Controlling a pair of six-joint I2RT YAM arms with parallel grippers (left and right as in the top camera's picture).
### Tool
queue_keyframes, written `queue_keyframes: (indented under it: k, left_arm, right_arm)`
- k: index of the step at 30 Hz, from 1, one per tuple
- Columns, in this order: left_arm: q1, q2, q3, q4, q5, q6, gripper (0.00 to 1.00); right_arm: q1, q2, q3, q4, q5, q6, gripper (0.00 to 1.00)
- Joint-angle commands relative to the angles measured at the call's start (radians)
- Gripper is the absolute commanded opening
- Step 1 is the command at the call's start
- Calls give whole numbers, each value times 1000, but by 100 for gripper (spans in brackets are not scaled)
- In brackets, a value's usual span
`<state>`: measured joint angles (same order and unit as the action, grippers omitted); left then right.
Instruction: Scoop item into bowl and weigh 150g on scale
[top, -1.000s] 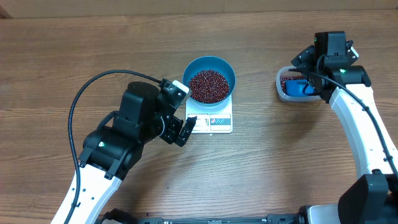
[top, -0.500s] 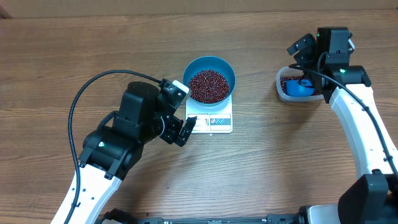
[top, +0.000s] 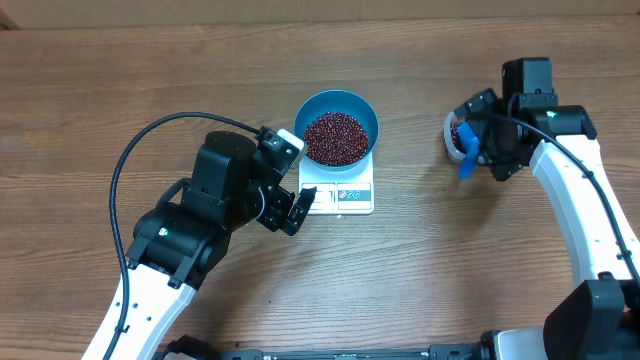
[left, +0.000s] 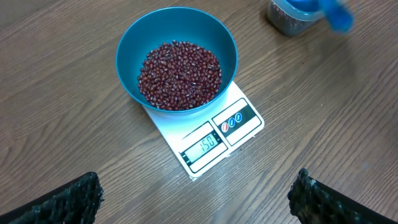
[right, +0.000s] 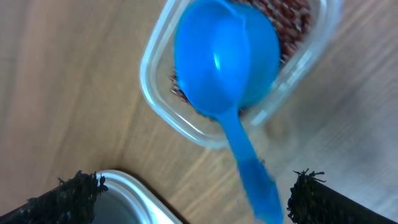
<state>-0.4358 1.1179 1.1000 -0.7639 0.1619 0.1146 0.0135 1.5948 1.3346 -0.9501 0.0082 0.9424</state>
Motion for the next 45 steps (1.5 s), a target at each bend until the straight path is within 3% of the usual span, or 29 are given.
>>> queue_keyframes:
  k: [1,7,15,20,22,25,31,45]
  left_arm:
    - [3,6,-4,1,14,19,100]
    - [3,6,-4,1,14,19,100]
    - [3,6,-4,1,14,19,100]
    - [3,6,-4,1,14,19,100]
    - [3,6,-4,1,15,19,99]
    - [3,6,-4,1,15,19,100]
    - [3,6,-4,1,14,19,100]
    - [3,6,-4,1,15,19,99]
  right_arm:
    - [-2,5,1,-4,-3,7,100]
    - [-2,4,3,-3,-3,-15,100]
    - [-3,-19,59,-82,-3,-230,100]
    - [-3,-36,195,-230,-3,-539,100]
    - [-3,-36,271,-312,0,-730,100]
    - [-3,-37,341,-404,68,-856,100]
    - [-3,-37,421,-553,219,-872,100]
    - [-3,-34,420,-497,189,-865,100]
